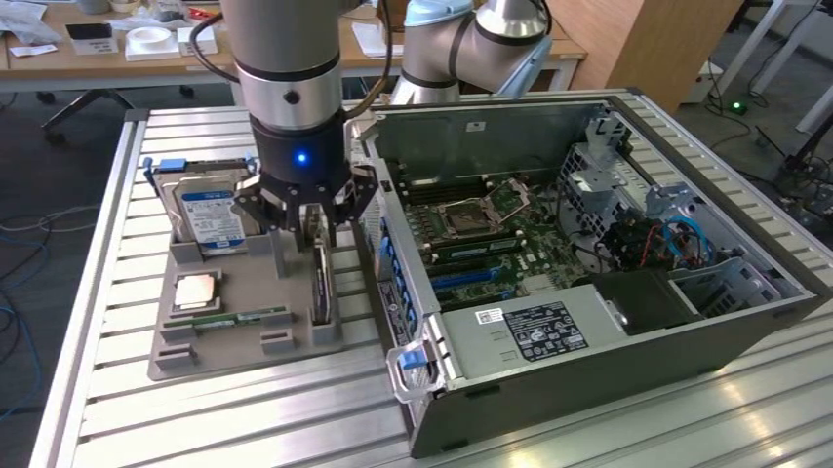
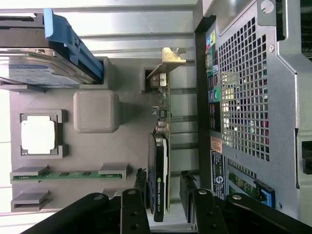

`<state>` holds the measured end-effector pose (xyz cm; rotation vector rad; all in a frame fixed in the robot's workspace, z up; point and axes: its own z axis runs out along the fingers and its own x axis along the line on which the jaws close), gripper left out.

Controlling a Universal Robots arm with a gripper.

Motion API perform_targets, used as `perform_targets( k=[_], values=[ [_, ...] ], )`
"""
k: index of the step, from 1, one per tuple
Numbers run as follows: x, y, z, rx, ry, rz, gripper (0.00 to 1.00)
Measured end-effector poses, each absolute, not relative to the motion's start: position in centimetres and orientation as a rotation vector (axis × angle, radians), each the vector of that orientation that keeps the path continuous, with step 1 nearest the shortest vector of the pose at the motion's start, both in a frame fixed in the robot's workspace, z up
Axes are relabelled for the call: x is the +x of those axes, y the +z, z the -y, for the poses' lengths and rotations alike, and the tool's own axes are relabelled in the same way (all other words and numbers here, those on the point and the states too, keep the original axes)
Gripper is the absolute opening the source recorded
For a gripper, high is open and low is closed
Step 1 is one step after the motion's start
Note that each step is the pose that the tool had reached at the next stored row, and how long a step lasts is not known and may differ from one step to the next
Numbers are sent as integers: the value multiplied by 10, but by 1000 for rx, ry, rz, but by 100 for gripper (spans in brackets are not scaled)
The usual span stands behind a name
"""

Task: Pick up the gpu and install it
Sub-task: 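Pick up the gpu and move the gpu toward the slot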

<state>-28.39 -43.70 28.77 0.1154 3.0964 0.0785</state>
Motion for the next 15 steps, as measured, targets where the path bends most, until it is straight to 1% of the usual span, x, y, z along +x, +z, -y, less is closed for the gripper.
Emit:
perform_targets(
  k=[9,15],
  values=[
    [-284,273,437,115,79,-3096,42],
    [-282,272,437,115,79,-3096,42]
  ],
)
